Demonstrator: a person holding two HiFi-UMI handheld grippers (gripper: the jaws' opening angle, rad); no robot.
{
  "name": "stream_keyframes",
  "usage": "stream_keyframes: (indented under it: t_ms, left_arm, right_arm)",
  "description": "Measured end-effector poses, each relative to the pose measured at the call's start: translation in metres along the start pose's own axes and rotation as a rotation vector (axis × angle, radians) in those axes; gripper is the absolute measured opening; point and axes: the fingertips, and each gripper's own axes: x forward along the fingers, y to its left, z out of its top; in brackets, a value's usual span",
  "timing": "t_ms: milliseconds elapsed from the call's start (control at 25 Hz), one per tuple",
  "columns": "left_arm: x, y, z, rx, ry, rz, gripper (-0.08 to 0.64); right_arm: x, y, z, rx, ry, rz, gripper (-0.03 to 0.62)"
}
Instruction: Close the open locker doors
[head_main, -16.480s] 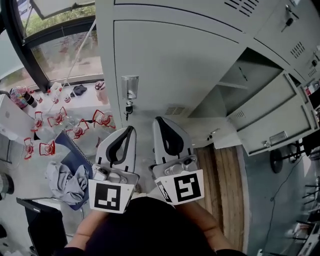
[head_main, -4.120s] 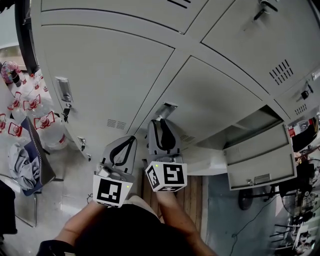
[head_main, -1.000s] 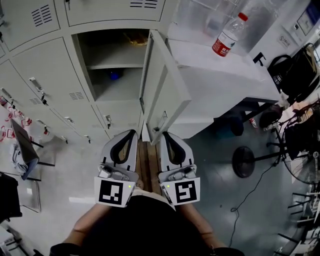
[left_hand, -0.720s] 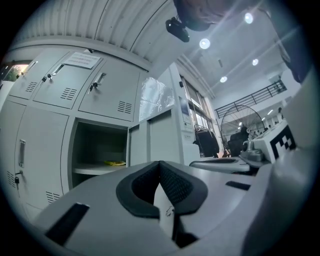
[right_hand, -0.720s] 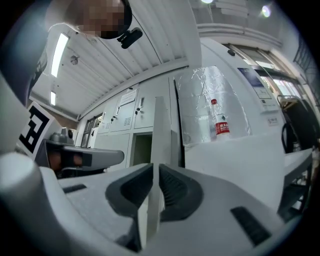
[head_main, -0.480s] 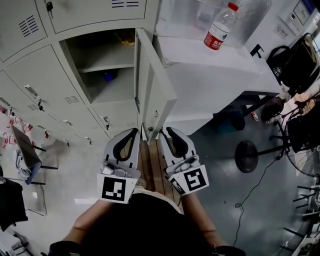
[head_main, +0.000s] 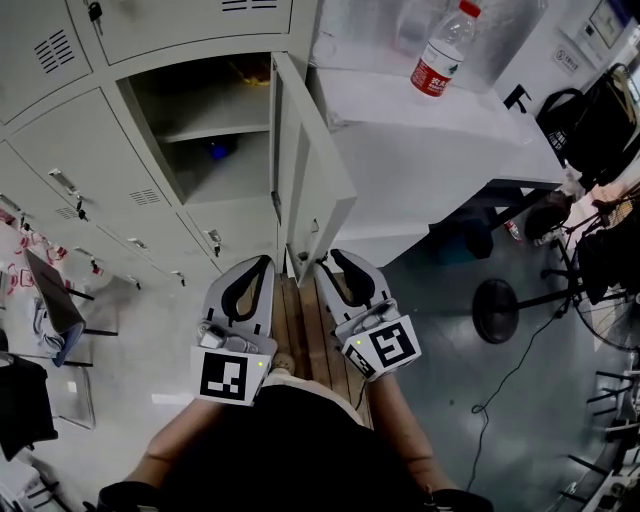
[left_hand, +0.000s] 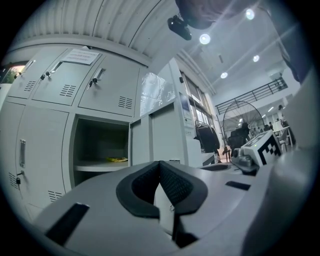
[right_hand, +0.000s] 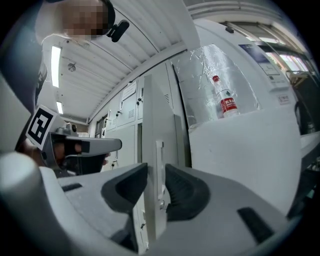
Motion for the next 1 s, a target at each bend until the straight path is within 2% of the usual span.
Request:
stream_keyframes:
  t_ms: [1000]
  left_arm:
    - [-0.032,0.042,-0.001,0.004,0.016,0.133,0.0]
  right_arm:
    - [0.045,0.062,-0.003,0.001,0.039,0.22,0.114]
